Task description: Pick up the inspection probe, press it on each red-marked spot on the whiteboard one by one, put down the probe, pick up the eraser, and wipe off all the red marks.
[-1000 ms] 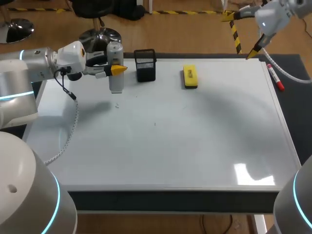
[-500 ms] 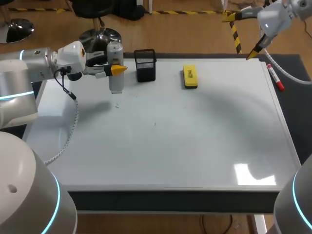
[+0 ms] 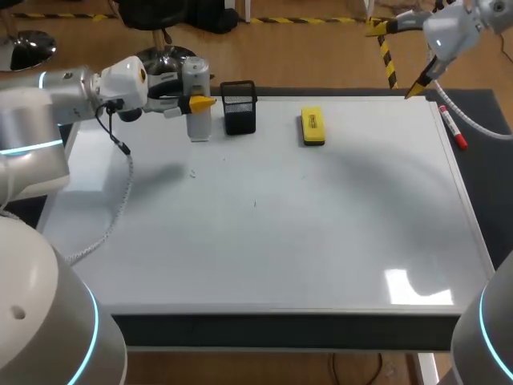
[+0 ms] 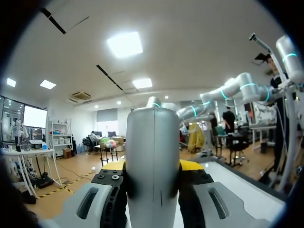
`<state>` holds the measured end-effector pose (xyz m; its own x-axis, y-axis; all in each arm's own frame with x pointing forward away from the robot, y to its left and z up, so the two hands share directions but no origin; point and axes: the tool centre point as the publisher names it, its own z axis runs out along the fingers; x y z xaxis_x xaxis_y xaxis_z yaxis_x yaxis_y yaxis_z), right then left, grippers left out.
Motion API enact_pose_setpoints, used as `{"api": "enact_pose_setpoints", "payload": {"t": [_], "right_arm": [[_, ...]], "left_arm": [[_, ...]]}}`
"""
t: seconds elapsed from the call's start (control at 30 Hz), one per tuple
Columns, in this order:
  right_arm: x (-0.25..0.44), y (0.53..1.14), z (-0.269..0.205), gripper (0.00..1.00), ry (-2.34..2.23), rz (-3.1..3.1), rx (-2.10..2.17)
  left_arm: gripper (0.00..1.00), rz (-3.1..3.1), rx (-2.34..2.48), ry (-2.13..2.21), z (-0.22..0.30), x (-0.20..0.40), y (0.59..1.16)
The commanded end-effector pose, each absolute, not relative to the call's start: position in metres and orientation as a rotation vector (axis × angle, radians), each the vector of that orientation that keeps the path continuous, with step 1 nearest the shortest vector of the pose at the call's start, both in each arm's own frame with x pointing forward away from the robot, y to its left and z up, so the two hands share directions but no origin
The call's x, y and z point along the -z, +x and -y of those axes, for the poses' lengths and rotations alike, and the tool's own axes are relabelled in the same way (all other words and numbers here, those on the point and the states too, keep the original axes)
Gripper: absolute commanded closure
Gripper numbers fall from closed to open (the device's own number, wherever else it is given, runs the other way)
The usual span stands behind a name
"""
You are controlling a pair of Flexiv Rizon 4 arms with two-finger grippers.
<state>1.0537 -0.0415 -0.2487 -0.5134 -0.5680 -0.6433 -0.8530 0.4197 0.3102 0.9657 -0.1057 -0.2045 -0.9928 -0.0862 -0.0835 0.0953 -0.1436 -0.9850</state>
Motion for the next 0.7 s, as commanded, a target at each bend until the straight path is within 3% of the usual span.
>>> {"api": "enact_pose_setpoints", "payload": {"t": [0.03, 0.7], "right_arm": [[0.248, 1.054, 0.042, 0.00, -1.211, -2.238, -0.860], [0.248, 1.054, 0.042, 0.00, -1.211, -2.238, -0.860]], "left_arm": [[1.00, -1.972, 2.301, 0.052, 0.115, 0.197, 0.982], [1.00, -1.931, 2.347, 0.185, 0.159, 0.161, 1.049]]}}
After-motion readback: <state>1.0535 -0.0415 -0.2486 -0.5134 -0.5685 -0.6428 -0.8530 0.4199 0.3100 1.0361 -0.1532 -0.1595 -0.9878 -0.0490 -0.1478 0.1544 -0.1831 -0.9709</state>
